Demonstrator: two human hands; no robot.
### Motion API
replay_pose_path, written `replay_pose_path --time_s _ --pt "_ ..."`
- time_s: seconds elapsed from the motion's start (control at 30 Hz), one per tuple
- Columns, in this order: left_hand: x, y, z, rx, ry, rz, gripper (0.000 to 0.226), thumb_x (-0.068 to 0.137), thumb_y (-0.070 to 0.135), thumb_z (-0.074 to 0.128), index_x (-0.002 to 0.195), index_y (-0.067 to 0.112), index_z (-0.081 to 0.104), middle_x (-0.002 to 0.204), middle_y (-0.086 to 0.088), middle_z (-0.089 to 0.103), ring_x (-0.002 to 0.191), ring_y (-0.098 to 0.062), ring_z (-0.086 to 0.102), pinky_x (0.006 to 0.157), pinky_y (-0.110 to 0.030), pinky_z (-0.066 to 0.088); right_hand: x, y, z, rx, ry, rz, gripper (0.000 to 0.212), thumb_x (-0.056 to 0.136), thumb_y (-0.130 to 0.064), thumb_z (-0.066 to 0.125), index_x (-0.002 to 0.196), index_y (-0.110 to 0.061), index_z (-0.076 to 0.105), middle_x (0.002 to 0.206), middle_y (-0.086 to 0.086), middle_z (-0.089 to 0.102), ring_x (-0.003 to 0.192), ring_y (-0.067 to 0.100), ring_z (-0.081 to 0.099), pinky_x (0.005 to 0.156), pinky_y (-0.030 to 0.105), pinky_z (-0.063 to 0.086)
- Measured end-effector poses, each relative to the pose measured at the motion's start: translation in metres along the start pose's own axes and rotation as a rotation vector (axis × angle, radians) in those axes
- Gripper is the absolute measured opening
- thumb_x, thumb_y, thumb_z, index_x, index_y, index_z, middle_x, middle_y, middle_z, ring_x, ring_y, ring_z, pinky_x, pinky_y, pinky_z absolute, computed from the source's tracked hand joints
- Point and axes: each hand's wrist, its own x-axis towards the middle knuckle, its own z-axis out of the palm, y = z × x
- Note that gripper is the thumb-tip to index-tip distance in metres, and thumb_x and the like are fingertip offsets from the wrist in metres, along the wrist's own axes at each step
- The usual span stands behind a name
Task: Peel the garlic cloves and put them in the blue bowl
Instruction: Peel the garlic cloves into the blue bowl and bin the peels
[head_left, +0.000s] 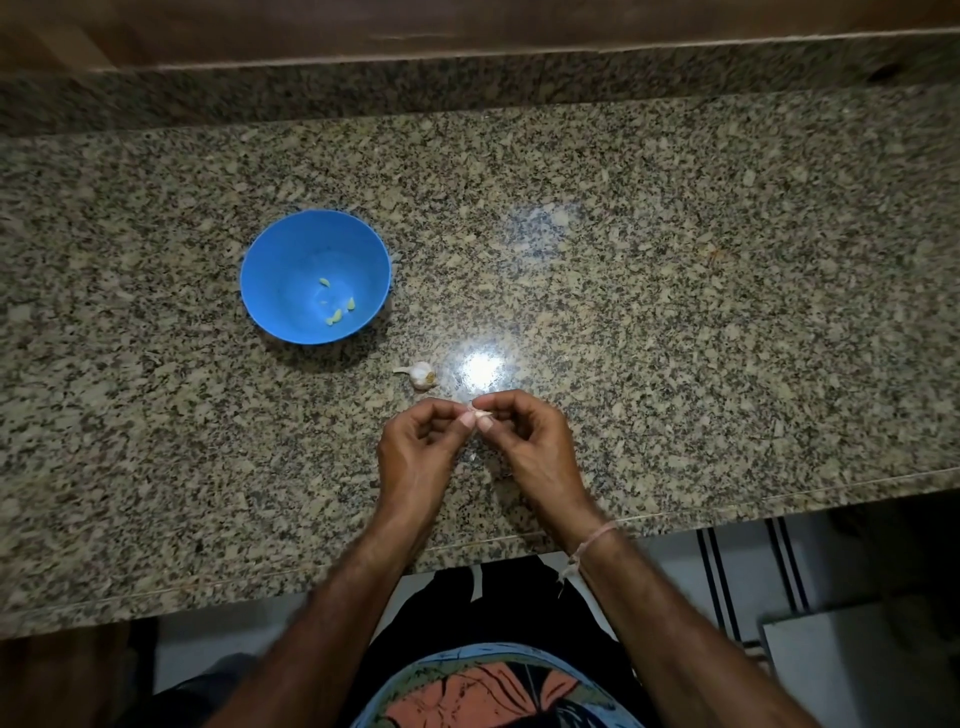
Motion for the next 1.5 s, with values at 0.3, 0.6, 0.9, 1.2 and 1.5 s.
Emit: replay_pose_path --time_s 0.3,0.6,0.9,1.2,1.5 --pt "-0.004 -0.003 0.005 0.064 -0.005 -0.013 0.005 0.099 0.02 0.071 0.096 0.017 0.074 0.087 -0.003 0.077 0.081 -0.009 0.073 0.069 -0.022 0.06 -0.009 -0.003 0.004 0.196 -0.032 0.089 0.018 0.096 -0.003 0.071 0.113 -0.002 0.074 0.112 0.013 0.077 0.11 0.029 0.074 0.095 0.039 0.061" --pt "-0.006 -0.004 0.001 -0.027 -0.025 -0.105 0.01 0.095 0.019 0.076 0.103 0.013 0.077 0.088 -0.005 0.08 0.087 -0.022 0.078 0.079 -0.032 0.064 -0.013 0.0 0.002 0.113 0.033 0.023 0.017 0.093 -0.003 0.075 0.11 -0.004 0.071 0.104 0.011 0.075 0.098 0.023 0.075 0.086 0.033 0.063" --pt "-0.004 0.008 -0.008 0.085 -0.073 -0.044 0.009 0.095 0.021 0.076 0.098 0.013 0.079 0.078 -0.002 0.079 0.077 -0.019 0.078 0.071 -0.026 0.063 -0.01 0.005 -0.002 -0.193 0.008 -0.12 0.024 0.094 -0.01 0.077 0.119 -0.011 0.076 0.11 -0.002 0.077 0.103 0.012 0.074 0.09 0.035 0.063" --pt "0.0 0.01 -0.012 0.192 -0.118 0.025 0.004 0.093 0.017 0.077 0.095 0.017 0.08 0.078 0.001 0.079 0.075 -0.015 0.077 0.069 -0.028 0.064 -0.011 0.002 -0.004 -0.243 0.007 -0.151 0.024 0.094 -0.012 0.077 0.118 -0.011 0.077 0.114 -0.003 0.077 0.107 0.009 0.073 0.093 0.033 0.062" --pt "0.001 0.004 -0.012 0.317 -0.109 0.112 0.009 0.091 0.027 0.08 0.097 0.021 0.082 0.081 0.008 0.078 0.077 -0.005 0.075 0.071 -0.027 0.063 -0.012 0.001 -0.004 -0.372 0.034 -0.236 0.02 0.095 -0.014 0.077 0.115 -0.013 0.079 0.105 -0.004 0.076 0.098 0.007 0.073 0.087 0.031 0.063"
